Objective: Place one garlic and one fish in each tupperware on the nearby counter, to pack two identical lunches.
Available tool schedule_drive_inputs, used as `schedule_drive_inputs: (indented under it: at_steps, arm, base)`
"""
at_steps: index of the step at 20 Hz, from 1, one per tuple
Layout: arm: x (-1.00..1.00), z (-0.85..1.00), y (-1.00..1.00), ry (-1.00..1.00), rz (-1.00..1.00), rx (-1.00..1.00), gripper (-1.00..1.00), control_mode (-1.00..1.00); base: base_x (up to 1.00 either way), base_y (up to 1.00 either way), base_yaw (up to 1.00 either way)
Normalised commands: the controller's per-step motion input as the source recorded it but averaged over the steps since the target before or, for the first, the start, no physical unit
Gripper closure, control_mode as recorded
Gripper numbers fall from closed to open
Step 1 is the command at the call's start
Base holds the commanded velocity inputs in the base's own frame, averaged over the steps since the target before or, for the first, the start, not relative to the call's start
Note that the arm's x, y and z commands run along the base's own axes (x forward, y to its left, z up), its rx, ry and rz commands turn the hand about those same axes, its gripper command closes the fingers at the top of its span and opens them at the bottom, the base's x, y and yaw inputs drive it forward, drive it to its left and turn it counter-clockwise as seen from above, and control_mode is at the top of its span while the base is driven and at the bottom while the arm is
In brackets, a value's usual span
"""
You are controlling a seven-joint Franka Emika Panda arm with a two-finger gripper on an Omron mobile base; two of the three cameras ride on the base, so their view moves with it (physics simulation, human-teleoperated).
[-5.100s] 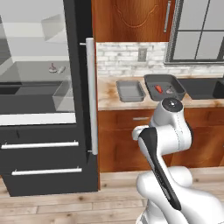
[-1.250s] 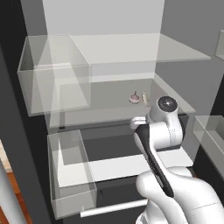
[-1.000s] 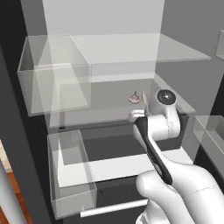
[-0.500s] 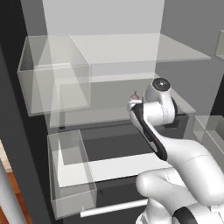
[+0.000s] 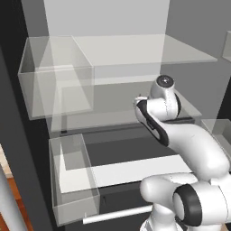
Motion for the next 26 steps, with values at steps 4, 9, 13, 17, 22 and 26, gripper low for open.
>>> schedule_drive_inputs:
  at_steps: [4,9,13,17,22,26]
  arm:
    - [0.42,-0.22,-0.13,-0.02,-0.04,0.0,-1.0,-1.0]
    - [0.45,-0.26,-0.12,-0.05,-0.04,-0.01,-1.0,-1.0]
    - [0.48,-0.05,-0.15,-0.02,-0.04,0.0,-1.0,-1.0]
    - [0.39,-0.02,-0.18,-0.01,0.0,0.0,-1.0,-1.0]
    - [0.28,-0.17,-0.06,0.0,0.0,0.0,-1.0,-1.0]
    - [0.03,-0.55,0.0,0.0,0.0,0.0,-1.0,-1.0]
  base:
    - [0.0,0.0,0.0]
    - [0.0,0.0,0.0]
    - [0.0,0.0,0.0]
    - [0.0,0.0,0.0]
    - [0.0,0.0,0.0]
    - [0.0,0.0,0.0]
